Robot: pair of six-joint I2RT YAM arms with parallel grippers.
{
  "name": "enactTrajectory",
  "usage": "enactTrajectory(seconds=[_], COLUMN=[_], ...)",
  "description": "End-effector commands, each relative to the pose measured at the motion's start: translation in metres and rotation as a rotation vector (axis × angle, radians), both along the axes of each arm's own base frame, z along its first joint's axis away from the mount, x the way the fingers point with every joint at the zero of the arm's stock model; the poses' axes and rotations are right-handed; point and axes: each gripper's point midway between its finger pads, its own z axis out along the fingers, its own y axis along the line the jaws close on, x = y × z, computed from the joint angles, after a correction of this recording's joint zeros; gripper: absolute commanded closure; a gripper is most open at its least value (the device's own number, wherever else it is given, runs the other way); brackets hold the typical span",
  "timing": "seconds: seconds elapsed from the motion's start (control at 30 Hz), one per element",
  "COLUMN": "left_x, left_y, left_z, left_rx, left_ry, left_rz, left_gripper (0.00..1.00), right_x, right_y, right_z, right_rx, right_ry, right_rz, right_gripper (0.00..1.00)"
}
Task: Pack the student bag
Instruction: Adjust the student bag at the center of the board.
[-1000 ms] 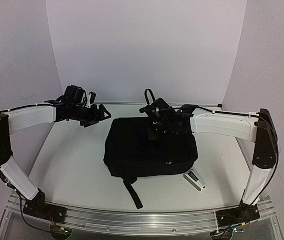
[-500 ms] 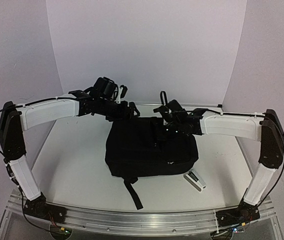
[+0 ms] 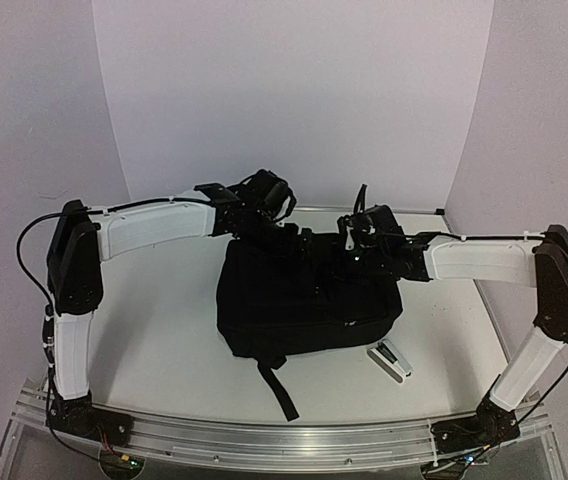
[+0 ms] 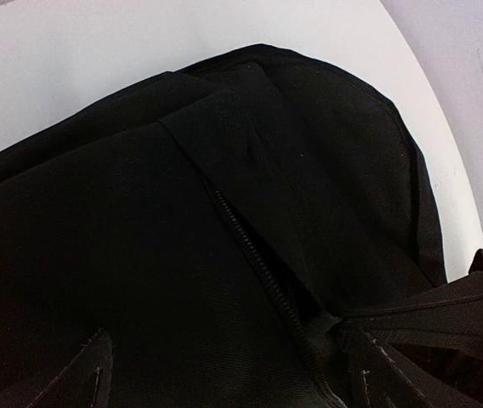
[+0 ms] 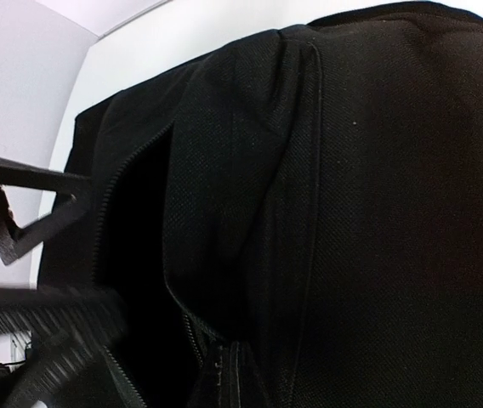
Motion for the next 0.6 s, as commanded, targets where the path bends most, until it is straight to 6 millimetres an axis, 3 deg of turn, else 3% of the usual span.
enactTrajectory(seconds=[0.0,0.1,0.23,0.37,0.4,0.47,0.57], left_x=[0.003,0.003,0.001,0.000,0.001,0.003,0.006], left_y=[0.004,0.012,0.022,0.027,0.029,0.035,0.044], left_z=[0.004,-0.005,-0.003,0.007,0.011,0.019,0.042], left_rx=[0.092,0.172,0.223,0.223,0.224,0.233,0.226], left_ry=[-0.022,-0.011,-0.034,-0.061,-0.071,-0.097,-0.150], left_rz=[0.055,0.080,0.112,0.120,0.125,0.142,0.168], left_gripper=[0.03,0.14,0.58,0.83,0.93,1.00,1.00], right_x=[-0.004,-0.003,0.000,0.002,0.003,0.005,0.009], right_y=[0.005,0.004,-0.002,-0.006,-0.007,-0.011,-0.022], right_z=[0.013,0.014,0.015,0.016,0.016,0.014,0.005], right_rx=[0.053,0.050,0.037,0.029,0.026,0.013,-0.019], right_ry=[-0.015,-0.022,-0.036,-0.047,-0.048,-0.049,-0.042], right_rz=[0.019,0.013,-0.021,-0.042,-0.048,-0.073,-0.141], right_gripper=[1.00,1.00,1.00,1.00,1.00,1.00,1.00])
